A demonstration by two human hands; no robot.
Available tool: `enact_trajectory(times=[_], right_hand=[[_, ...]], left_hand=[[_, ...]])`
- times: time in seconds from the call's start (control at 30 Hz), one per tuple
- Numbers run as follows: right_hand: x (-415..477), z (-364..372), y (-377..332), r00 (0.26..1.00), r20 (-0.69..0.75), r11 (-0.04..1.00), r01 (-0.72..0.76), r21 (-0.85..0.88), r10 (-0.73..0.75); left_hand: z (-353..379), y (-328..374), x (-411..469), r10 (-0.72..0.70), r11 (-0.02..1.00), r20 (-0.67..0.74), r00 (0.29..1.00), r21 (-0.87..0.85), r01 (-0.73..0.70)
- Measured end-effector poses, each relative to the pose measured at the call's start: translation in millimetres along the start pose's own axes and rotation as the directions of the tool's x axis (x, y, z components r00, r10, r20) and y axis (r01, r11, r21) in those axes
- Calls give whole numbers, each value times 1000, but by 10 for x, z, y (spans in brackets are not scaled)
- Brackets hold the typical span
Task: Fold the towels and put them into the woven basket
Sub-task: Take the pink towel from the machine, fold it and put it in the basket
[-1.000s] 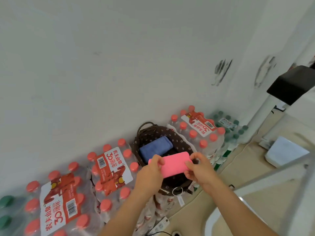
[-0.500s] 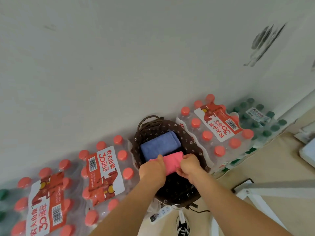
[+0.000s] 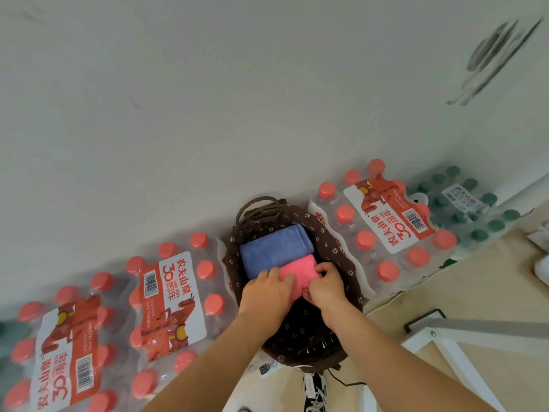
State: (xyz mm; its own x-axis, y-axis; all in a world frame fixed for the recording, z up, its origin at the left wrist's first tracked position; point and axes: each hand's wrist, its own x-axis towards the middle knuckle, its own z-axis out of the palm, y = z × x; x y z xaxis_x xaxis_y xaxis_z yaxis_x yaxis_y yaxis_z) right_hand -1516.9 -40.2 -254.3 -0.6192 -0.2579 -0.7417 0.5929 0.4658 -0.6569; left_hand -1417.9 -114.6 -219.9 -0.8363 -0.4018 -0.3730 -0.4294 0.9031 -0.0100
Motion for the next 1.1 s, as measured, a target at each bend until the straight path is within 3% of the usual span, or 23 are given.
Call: enact_trajectory(times=[0.1,0.47,0.67,0.77,0.83,0.93,1.03,1.1], right_hand=[[0,-33,-6,999,26,999,25,-21,-24],[-10,-76,-6,995,99,999,4,53,-9],[31,-100,15,997,59,996,44,-78,-40],[45,-118,37,990,54,958,141,-249,-131],[-6,-157,12,967,124,832,253,-493,-221],[-148,-226,-65,892,301,398,425,-813,-338],[-305,-308,-137,803,447,121,528,-841,-394],[-379,-399,-136,739,586,-53,605,-794,-333]], left_hand=[[30,-21,21,-35,999,61,998,10,34],[-55,49,35,-69,998,36,997,-14,69],[62,92,127,-54,998,65,996,-36,57],[94,69,162,-40,999,39,998,-29,41],[114,45,170,-37,995,17,999,-89,38],[143,-16,202,-64,969,-1,998,-239,62],[179,-76,244,-97,940,-10,995,-329,88],[200,-62,255,-98,954,-19,995,-287,89]])
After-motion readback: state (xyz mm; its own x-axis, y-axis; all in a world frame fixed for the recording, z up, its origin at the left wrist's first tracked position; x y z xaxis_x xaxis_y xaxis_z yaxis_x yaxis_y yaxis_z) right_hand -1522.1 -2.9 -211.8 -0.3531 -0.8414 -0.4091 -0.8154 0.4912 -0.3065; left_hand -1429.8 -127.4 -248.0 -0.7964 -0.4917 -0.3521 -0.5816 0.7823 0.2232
